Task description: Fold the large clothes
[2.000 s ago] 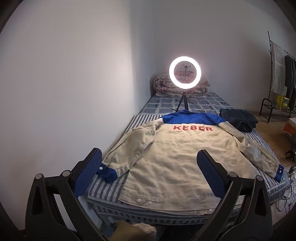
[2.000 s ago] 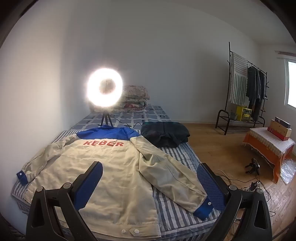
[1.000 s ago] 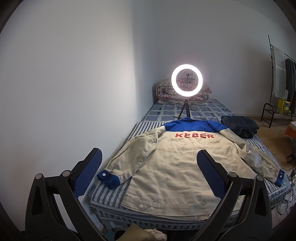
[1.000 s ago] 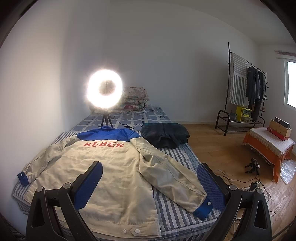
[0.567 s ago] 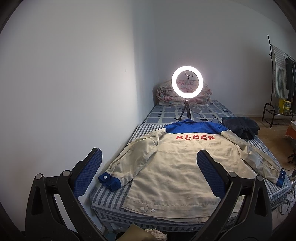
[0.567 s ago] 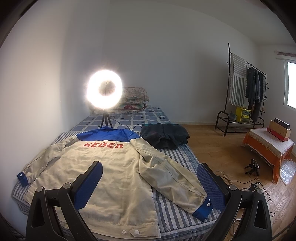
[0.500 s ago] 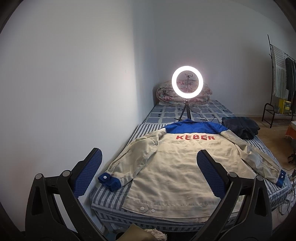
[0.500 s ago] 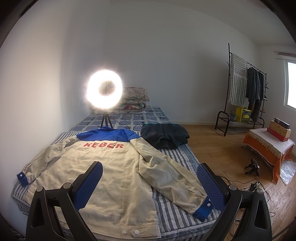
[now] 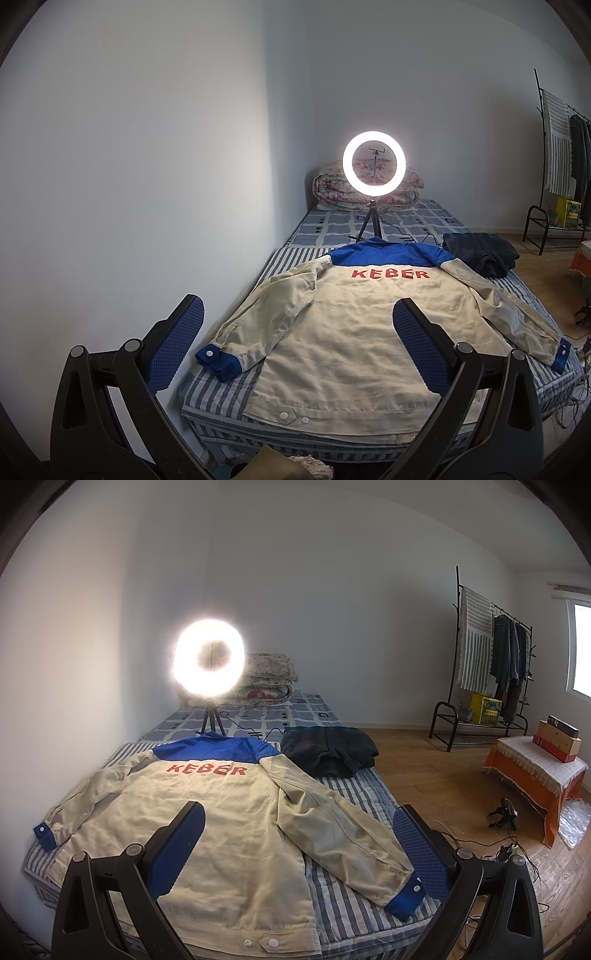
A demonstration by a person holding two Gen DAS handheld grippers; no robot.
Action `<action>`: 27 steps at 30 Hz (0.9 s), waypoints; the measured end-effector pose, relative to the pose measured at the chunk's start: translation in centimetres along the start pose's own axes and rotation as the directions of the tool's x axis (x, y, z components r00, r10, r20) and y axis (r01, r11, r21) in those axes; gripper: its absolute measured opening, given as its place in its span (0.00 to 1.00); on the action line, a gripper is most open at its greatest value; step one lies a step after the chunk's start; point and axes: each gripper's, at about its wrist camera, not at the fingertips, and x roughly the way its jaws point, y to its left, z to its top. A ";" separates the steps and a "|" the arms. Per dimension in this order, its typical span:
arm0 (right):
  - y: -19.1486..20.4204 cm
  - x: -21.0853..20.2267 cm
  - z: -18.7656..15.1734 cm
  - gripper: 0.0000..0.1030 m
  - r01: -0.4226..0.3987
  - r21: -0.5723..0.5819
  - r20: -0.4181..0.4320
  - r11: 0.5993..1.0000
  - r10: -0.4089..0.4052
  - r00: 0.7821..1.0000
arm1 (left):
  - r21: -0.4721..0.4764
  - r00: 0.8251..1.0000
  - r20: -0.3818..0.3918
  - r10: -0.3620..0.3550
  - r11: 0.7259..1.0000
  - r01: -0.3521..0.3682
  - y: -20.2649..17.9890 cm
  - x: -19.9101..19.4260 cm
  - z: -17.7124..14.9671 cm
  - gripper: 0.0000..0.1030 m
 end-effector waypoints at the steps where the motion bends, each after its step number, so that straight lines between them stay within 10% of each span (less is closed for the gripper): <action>1: 0.0 0.0 0.0 1.00 -0.001 0.001 0.000 1.000 0.001 1.000 | -0.001 1.000 0.001 0.000 1.000 0.000 0.0 0.0 0.0 1.00; 27: 1.0 0.4 -0.1 1.00 -0.013 -0.013 -0.002 1.000 0.013 1.000 | 0.000 1.000 -0.004 0.004 1.000 -0.004 0.4 0.4 -0.3 1.00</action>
